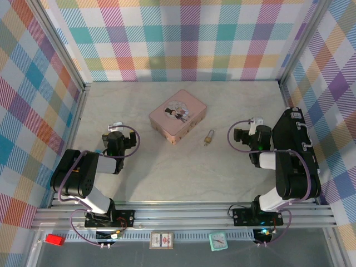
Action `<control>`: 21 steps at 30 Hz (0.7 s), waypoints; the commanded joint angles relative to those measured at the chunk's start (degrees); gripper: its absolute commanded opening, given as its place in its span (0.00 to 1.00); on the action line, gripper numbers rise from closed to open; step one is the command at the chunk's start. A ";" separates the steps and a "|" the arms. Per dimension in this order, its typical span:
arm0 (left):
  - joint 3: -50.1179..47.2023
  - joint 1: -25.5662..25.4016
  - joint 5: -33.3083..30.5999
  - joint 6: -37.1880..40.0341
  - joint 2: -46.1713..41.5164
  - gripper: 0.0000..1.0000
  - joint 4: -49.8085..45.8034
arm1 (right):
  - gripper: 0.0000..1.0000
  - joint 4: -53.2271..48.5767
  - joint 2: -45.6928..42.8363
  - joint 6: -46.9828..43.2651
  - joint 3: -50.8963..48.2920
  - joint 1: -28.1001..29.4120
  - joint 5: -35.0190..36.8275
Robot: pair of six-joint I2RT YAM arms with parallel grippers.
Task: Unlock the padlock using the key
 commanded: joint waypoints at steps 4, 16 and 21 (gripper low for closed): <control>0.41 0.74 -1.65 -3.12 -0.05 1.00 2.92 | 0.99 5.01 0.25 1.89 -0.23 0.42 -5.36; 0.44 0.73 -1.66 -3.04 0.03 1.00 3.26 | 0.99 5.01 0.40 1.71 -0.16 0.47 -5.35; 0.44 0.77 -1.64 -3.06 0.03 1.00 3.23 | 0.99 4.86 0.33 1.72 -0.12 0.51 -5.36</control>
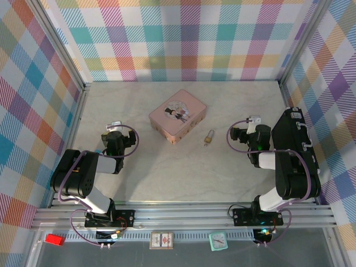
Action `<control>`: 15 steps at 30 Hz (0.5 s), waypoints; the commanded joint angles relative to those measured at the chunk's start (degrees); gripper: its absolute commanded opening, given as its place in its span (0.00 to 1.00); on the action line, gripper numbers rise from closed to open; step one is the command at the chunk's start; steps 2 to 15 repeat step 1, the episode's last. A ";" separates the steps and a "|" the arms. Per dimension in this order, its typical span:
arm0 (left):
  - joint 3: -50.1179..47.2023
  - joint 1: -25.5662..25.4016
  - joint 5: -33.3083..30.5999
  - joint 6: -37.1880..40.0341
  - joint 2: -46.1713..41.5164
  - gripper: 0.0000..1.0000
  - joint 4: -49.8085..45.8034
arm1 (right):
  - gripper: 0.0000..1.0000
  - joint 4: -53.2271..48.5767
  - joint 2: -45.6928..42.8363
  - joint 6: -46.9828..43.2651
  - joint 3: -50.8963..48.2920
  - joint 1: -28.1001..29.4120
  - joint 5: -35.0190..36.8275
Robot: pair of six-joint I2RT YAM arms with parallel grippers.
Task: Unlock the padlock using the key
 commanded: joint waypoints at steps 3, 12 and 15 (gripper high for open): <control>0.44 0.54 -0.95 -0.88 0.03 1.00 1.97 | 0.99 2.52 0.02 0.85 -0.54 0.19 -1.29; 0.44 0.54 -0.95 -0.88 0.03 1.00 1.97 | 0.99 2.52 0.02 0.85 -0.54 0.19 -1.29; 0.44 0.54 -0.95 -0.88 0.03 1.00 1.97 | 0.99 2.52 0.02 0.85 -0.54 0.19 -1.29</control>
